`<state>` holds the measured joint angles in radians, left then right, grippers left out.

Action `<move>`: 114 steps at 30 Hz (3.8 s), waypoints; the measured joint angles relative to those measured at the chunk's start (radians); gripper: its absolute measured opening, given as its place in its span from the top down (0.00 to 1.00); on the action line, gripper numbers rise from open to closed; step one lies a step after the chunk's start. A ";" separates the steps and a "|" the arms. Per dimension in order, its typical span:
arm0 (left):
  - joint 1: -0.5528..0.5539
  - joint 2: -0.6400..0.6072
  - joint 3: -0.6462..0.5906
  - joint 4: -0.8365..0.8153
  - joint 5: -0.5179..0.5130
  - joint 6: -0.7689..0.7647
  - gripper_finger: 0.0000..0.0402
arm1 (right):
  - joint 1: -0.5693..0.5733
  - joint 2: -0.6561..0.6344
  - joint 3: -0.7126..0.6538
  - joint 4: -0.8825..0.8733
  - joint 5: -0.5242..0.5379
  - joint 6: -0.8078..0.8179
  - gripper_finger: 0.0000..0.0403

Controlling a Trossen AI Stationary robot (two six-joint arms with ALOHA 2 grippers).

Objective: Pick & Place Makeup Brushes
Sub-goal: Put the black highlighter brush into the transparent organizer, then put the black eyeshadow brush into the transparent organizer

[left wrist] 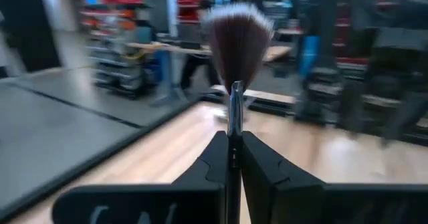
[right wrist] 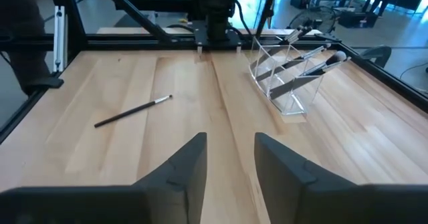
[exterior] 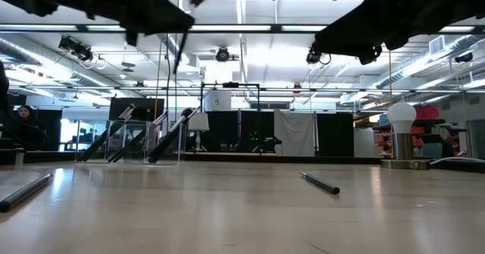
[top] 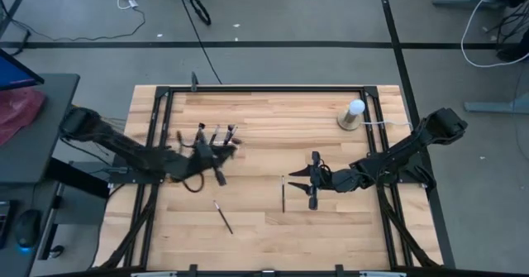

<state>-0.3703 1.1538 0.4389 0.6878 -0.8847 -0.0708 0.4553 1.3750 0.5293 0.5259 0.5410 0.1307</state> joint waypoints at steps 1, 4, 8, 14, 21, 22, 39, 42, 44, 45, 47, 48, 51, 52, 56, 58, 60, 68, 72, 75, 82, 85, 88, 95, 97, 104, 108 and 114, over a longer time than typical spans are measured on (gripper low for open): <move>-0.001 -0.043 -0.015 -0.030 -0.028 0.004 0.95 | 0.000 0.000 0.000 0.002 0.000 0.000 0.69; 0.029 -0.155 -0.076 -0.095 -0.086 -0.010 0.95 | 0.000 0.000 0.000 0.002 0.000 0.000 0.69; 0.107 -0.260 -0.178 -0.096 -0.097 -0.053 0.95 | 0.000 0.000 0.000 0.004 0.000 -0.010 0.69; 0.209 -0.286 -0.278 -0.100 -0.089 -0.130 0.95 | -0.002 0.000 0.000 0.005 0.000 -0.011 0.69; 0.234 -0.282 -0.317 -0.211 -0.011 -0.300 0.95 | -0.002 0.000 0.000 0.006 0.000 -0.008 0.69; 0.234 -0.282 -0.317 -0.241 -0.012 -0.327 0.95 | -0.002 0.000 0.000 0.006 0.001 -0.008 0.69; 0.235 -0.282 -0.317 -0.437 0.004 -0.494 0.74 | -0.003 0.000 0.000 0.012 0.000 -0.036 0.69; 0.235 -0.282 -0.308 -0.441 0.051 -0.476 0.67 | -0.003 0.000 0.000 0.013 0.000 -0.036 0.69; 0.234 -0.282 -0.284 -0.440 0.090 -0.449 0.61 | -0.003 0.000 0.000 0.013 0.000 -0.036 0.69; 0.232 -0.282 -0.269 -0.438 0.110 -0.437 0.58 | -0.003 0.000 0.000 0.013 0.000 -0.036 0.69; 0.223 -0.282 -0.231 -0.440 0.144 -0.397 0.54 | -0.003 0.000 0.000 0.013 -0.001 -0.036 0.69; 0.216 -0.282 -0.210 -0.440 0.149 -0.376 0.52 | -0.003 0.000 0.000 0.013 -0.001 -0.036 0.69; 0.195 -0.282 -0.144 -0.439 0.149 -0.306 0.51 | -0.003 0.000 0.000 0.013 -0.001 -0.036 0.69; 0.187 -0.282 -0.123 -0.441 0.149 -0.281 0.51 | -0.003 0.000 0.000 0.013 -0.001 -0.036 0.69; 0.163 -0.282 -0.056 -0.452 0.146 -0.208 0.54 | -0.003 0.000 0.000 0.013 -0.001 -0.036 0.69; 0.154 -0.282 -0.041 -0.452 0.146 -0.205 0.55 | -0.003 0.000 0.000 0.013 -0.001 -0.036 0.69; 0.146 -0.282 -0.035 -0.454 0.146 -0.204 0.56 | -0.003 0.000 0.000 0.013 -0.002 -0.036 0.69; 0.118 -0.282 -0.034 -0.464 0.146 -0.205 0.57 | -0.003 0.000 0.000 0.013 -0.002 -0.036 0.69; 0.119 -0.282 -0.034 -0.471 0.146 -0.210 0.57 | -0.003 0.000 0.000 0.013 -0.002 -0.036 0.69; 0.119 -0.282 -0.034 -0.485 0.146 -0.212 0.57 | -0.003 0.000 0.000 0.013 -0.002 -0.036 0.69; 0.119 -0.282 -0.034 -0.485 0.146 -0.232 0.57 | -0.003 0.000 0.000 0.013 -0.002 -0.036 0.69; 0.119 -0.282 -0.034 -0.485 0.146 -0.232 0.57 | -0.003 0.000 0.000 0.013 -0.002 -0.036 0.69; 0.119 -0.282 -0.034 -0.485 0.146 -0.232 0.57 | -0.002 0.000 0.000 0.013 -0.002 -0.036 0.69; 0.119 -0.282 -0.034 -0.484 0.146 -0.232 0.57 | -0.002 0.000 0.000 0.012 -0.002 -0.037 0.69; 0.119 -0.282 -0.034 -0.484 0.146 -0.232 0.57 | -0.003 0.000 0.000 0.012 -0.002 -0.036 0.69; 0.119 -0.282 -0.034 -0.483 0.149 -0.232 0.57 | -0.003 0.001 -0.001 0.039 -0.002 -0.040 0.69; 0.119 -0.282 -0.034 -0.483 0.149 -0.232 0.57 | -0.003 0.001 -0.002 0.133 -0.002 -0.037 0.69; 0.119 -0.282 -0.034 -0.483 0.149 -0.232 0.57 | -0.002 0.000 -0.002 0.302 -0.041 -0.034 0.69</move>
<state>-0.2512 0.8722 0.4049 0.2047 -0.7357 -0.3025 0.4530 1.3754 0.5278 0.8282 0.5003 0.0965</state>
